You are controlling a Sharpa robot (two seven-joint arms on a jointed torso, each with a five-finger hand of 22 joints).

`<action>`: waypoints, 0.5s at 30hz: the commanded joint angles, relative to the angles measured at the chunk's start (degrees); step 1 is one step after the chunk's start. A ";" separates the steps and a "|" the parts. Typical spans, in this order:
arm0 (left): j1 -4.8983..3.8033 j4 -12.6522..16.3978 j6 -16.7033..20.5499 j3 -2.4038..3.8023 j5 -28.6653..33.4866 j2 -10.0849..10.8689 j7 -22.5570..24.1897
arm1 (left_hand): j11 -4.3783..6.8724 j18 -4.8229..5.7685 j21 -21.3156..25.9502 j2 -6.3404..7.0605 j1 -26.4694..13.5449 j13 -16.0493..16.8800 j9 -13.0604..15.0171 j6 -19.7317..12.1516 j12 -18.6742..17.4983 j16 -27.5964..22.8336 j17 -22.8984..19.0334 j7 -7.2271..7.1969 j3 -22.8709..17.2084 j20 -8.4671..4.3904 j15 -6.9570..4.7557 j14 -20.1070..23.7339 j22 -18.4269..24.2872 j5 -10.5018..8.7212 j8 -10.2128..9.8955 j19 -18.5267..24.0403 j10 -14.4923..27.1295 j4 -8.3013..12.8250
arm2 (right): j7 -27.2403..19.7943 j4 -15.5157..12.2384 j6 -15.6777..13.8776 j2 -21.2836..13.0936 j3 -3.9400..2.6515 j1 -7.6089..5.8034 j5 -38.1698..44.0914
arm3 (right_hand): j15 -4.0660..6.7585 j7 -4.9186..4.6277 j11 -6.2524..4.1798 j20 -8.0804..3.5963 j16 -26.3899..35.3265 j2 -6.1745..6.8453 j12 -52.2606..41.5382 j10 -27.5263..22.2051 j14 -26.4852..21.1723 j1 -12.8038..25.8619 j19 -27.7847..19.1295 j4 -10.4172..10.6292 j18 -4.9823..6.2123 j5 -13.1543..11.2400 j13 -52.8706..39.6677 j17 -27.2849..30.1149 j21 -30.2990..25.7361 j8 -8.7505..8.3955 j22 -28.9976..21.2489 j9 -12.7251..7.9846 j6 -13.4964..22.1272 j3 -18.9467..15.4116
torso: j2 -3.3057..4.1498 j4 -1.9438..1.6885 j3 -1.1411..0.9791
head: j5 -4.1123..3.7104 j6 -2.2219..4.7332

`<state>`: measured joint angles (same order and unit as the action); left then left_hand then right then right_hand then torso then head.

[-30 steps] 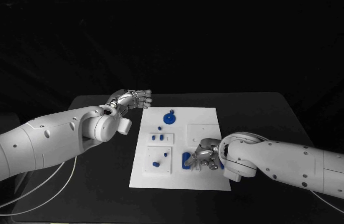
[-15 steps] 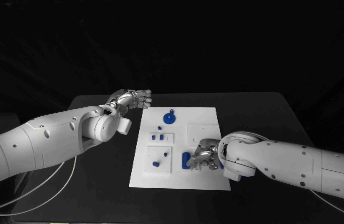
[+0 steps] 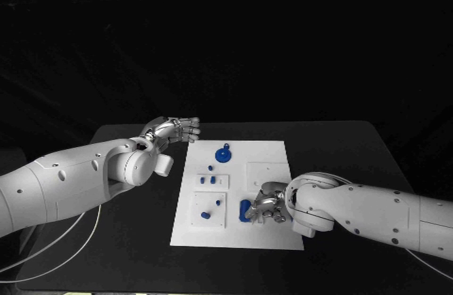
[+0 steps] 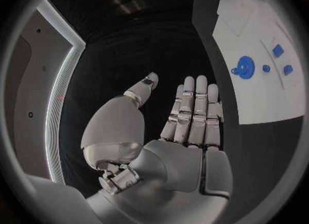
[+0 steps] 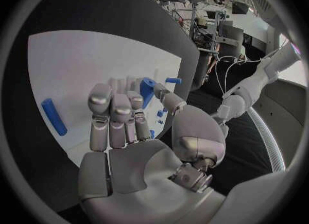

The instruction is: Assemble the parts on the task board

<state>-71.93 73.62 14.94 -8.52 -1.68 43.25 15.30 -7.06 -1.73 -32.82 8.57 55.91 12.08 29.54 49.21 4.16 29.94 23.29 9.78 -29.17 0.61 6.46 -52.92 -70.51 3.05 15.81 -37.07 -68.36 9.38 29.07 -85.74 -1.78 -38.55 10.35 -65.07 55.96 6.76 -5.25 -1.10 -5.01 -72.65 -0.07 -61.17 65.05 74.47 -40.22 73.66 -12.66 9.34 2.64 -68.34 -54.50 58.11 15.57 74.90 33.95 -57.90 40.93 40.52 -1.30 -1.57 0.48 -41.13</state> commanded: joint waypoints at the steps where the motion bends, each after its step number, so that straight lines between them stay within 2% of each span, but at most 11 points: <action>1: -0.05 0.07 -1.01 0.05 0.24 -0.05 0.49 | 0.12 -1.14 0.31 0.08 -0.39 -0.06 -0.05 -0.32 -0.09 -0.40 0.07 -0.10 -0.01 0.24 0.12 -0.21 -0.10 -0.19 0.29 0.09 0.36 -0.35 | 1.17 0.32 0.25 -0.19 0.10 0.15 1.20 | 0.50 0.03 -0.07 0.47 0.25 -0.15 0.19 0.51 0.06 0.18 0.00 0.00 5.66 0.17 -0.03 -0.09 0.18 0.00 0.80 -0.06 -0.41 0.53 | 0.00 0.02 0.00 | 0.01 -0.02; 9: -0.05 0.04 -0.96 0.05 0.23 0.05 0.43 | 0.12 -1.14 0.34 0.05 -0.37 -0.06 -0.06 -0.32 -0.09 -0.44 0.13 -0.10 -0.04 0.25 0.12 -0.21 -0.13 -0.19 0.30 0.12 0.36 -0.39 | 1.02 0.24 0.46 -0.54 0.10 0.15 1.50 | 0.51 0.06 -0.09 0.50 0.27 -0.40 0.24 0.67 0.11 -0.14 0.07 0.24 5.66 0.17 -0.08 -0.19 0.29 -0.07 0.82 -0.08 -0.61 3.06 | 0.01 0.02 -0.02 | 0.07 -0.18; 15: -0.05 0.03 -0.95 0.04 0.23 0.04 0.42 | 0.12 -1.13 0.35 0.03 -0.37 -0.06 -0.06 -0.32 -0.08 -0.46 0.16 -0.11 -0.05 0.25 0.12 -0.22 -0.14 -0.19 0.31 0.14 0.36 -0.42 | 0.79 0.14 0.71 -0.51 0.10 0.15 1.50 | 0.47 0.02 -0.05 0.58 0.29 0.11 0.26 0.72 0.14 0.20 0.12 0.23 5.66 0.22 -0.11 -0.23 0.37 -0.12 0.84 -0.10 -0.65 3.58 | 0.01 0.00 -0.01 | 0.06 -0.19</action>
<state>-71.93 73.59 14.82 -8.52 -1.68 43.35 15.31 -7.06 -1.73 -32.82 8.56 55.91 12.08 29.55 49.21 4.16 29.72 23.40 9.79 -29.18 0.62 6.46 -52.92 -70.56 3.05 15.81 -37.07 -68.36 9.38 29.81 -85.47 -1.75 -39.09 10.44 -64.97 56.66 6.84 -5.19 -1.22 -4.80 -72.66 -0.26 -61.17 65.34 74.75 -40.38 73.88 -12.41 9.35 2.50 -68.39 -54.66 58.11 15.57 74.95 33.92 -58.21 44.13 40.53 -1.28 -1.56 0.54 -41.31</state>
